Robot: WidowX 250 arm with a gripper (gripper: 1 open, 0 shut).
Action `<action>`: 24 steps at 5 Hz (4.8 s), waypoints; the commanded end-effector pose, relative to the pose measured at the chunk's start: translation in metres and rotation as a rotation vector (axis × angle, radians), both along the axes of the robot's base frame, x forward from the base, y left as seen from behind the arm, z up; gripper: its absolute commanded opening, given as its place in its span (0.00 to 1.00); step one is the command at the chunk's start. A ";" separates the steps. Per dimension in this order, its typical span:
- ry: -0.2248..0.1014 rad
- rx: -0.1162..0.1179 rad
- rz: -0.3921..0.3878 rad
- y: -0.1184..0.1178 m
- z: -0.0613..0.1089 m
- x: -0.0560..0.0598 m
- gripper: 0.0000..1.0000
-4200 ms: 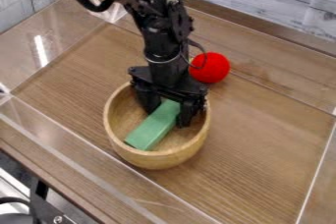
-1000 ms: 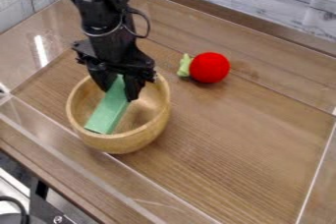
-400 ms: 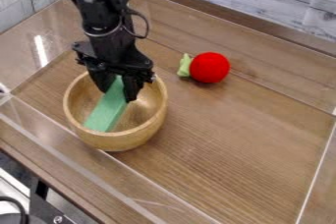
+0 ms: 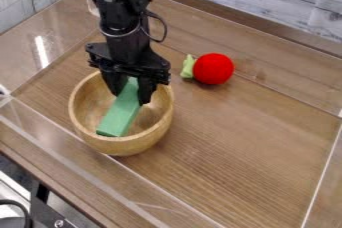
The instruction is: Remove the green stick from the brown bowl and put it on the table
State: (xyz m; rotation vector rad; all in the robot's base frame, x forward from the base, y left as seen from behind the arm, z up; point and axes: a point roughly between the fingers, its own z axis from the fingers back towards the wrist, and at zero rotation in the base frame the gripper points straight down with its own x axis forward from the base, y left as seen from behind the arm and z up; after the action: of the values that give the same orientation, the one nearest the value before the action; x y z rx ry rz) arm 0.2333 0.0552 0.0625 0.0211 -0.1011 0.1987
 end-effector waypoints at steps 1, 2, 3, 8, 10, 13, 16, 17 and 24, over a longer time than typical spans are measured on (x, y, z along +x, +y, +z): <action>-0.028 0.006 0.056 -0.014 0.009 0.004 0.00; -0.023 0.003 0.002 -0.019 0.009 0.004 0.00; -0.017 0.002 -0.050 -0.019 0.008 0.004 0.00; 0.010 -0.008 -0.107 -0.003 -0.028 -0.004 0.00; 0.020 -0.014 -0.152 0.013 -0.018 -0.008 0.00; 0.023 -0.026 0.025 0.019 -0.010 -0.008 0.00; 0.029 -0.031 -0.073 0.036 -0.016 -0.030 0.00; 0.035 -0.031 -0.120 0.032 -0.012 -0.032 0.00; 0.012 -0.042 -0.299 0.020 0.024 -0.047 0.00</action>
State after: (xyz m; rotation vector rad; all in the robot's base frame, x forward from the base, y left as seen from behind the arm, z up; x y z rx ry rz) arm 0.1847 0.0718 0.0802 -0.0500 -0.0590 -0.1051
